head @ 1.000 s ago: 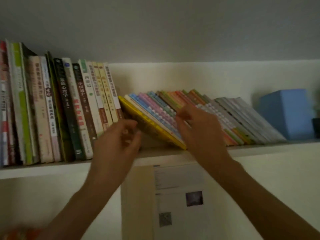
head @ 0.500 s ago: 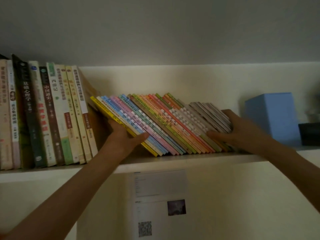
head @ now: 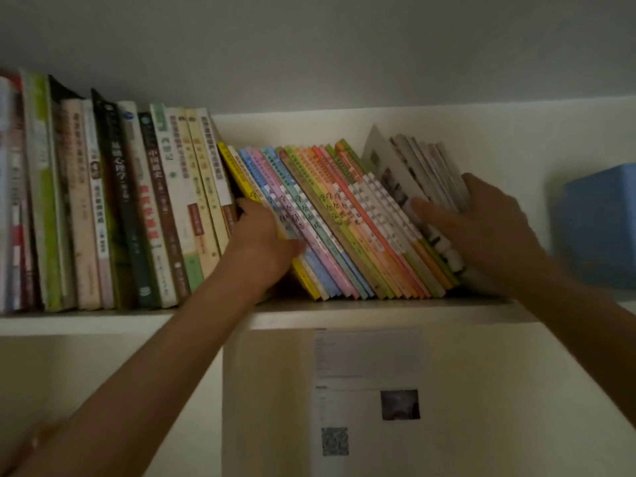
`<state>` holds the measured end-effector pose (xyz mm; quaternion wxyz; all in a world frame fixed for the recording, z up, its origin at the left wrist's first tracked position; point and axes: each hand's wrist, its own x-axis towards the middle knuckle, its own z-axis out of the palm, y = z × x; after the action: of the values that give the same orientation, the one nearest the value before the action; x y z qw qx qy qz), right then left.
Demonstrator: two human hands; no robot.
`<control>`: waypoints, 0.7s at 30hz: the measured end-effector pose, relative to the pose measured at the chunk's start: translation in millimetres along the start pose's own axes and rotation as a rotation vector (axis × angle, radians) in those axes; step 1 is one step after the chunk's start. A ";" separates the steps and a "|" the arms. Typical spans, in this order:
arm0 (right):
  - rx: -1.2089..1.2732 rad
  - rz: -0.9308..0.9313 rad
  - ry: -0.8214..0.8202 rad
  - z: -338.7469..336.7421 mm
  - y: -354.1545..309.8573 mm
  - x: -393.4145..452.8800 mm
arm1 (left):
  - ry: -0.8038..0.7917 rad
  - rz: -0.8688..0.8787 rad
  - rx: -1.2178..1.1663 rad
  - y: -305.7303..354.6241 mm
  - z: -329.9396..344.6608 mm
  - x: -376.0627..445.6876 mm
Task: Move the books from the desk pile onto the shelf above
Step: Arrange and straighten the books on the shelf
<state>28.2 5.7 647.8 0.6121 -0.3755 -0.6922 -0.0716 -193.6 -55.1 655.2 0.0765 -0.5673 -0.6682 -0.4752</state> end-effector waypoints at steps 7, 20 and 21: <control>-0.060 -0.010 -0.029 36.7 -21.9 -6.6 | 0.535 0.289 0.632 -13.9 -2.6 -25.0; 0.368 -0.186 -0.747 3.9 25.1 13.1 | 0.121 0.415 0.865 -32.0 -3.0 -2.9; 0.354 -0.178 -0.736 6.2 27.0 15.4 | 0.125 0.412 0.887 -29.8 -2.3 0.3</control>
<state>40.2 35.0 650.5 0.3705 -0.2039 -0.8961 0.1348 -219.5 -53.7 640.3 0.4429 -0.5708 -0.6742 -0.1533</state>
